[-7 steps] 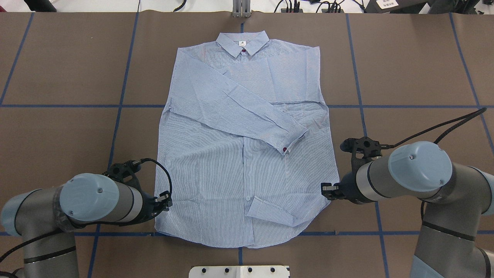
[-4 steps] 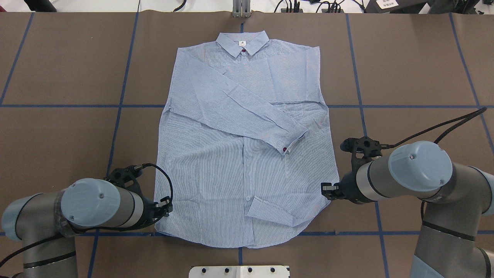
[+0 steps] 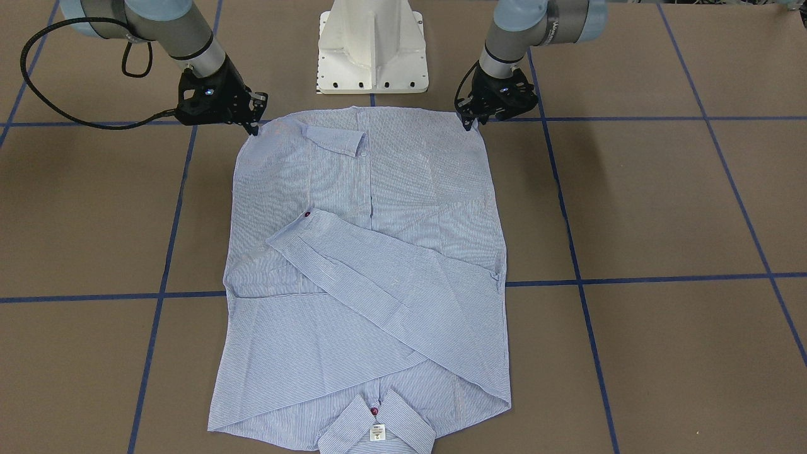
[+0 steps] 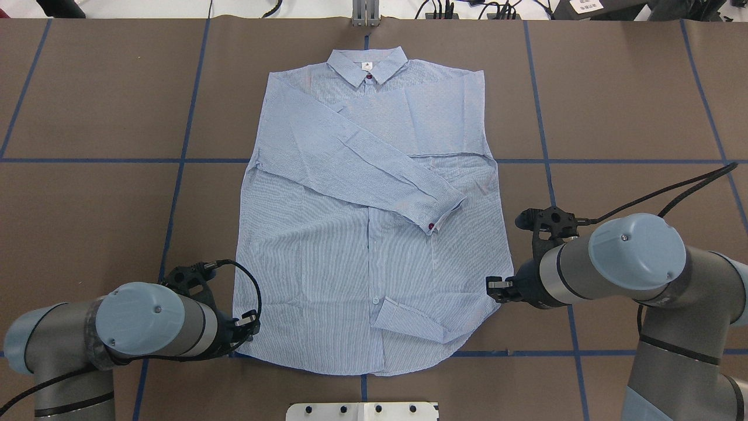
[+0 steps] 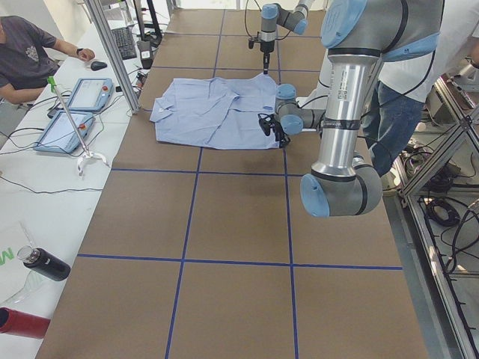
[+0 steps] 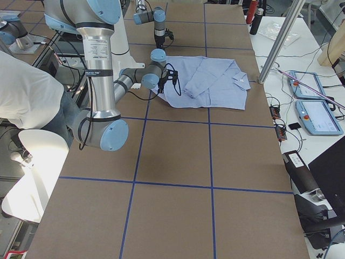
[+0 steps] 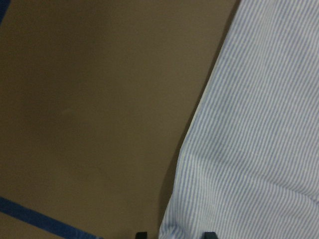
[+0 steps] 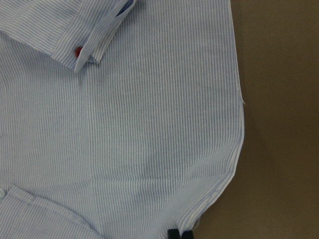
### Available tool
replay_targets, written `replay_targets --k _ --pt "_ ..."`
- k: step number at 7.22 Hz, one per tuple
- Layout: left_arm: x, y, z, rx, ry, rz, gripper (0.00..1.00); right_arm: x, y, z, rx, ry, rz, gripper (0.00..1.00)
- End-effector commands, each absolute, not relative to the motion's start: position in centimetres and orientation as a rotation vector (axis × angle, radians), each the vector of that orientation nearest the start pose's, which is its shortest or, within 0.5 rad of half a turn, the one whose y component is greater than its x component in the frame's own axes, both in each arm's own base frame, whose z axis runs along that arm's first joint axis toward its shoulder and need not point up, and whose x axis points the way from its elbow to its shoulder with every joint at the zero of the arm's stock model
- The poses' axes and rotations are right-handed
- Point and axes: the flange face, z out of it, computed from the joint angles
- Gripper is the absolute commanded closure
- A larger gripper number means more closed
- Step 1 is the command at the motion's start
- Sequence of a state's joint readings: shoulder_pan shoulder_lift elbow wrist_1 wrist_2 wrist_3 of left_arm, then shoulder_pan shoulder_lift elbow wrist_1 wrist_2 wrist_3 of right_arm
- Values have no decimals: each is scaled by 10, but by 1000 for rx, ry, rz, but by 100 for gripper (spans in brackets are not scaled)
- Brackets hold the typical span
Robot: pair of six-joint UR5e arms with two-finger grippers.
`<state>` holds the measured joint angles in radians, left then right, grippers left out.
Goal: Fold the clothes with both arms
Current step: 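Move both grippers down to the hem corners nearest the robot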
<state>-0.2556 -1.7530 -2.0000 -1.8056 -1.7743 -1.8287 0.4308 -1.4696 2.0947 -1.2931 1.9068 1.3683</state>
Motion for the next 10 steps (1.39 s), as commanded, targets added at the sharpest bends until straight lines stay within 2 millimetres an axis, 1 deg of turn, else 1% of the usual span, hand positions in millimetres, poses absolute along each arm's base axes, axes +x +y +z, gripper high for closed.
replay_targets --k 1,2,3,4,5,7,8,10 --pt "491 -244 344 -196 852 -391 58 -408 -300 335 -18 -947 63 100" --pt "491 -244 344 -197 850 -393 71 -407 -301 335 -20 -948 63 100" --pt "490 -244 343 -197 852 -395 96 -406 -301 335 -21 -949 64 100" --pt "490 -244 343 -198 852 -394 100 -406 -302 336 -20 -947 65 100" --pt "487 -244 344 -198 828 -399 100 -406 -302 337 -22 -946 65 100" --pt "465 -238 318 -199 811 -400 100 -403 -302 334 -51 -959 55 100" --pt "459 -236 311 -200 806 -400 100 -396 -306 332 -81 -973 53 100" --pt "457 -234 307 -200 804 -396 100 -393 -306 331 -108 -985 43 100"
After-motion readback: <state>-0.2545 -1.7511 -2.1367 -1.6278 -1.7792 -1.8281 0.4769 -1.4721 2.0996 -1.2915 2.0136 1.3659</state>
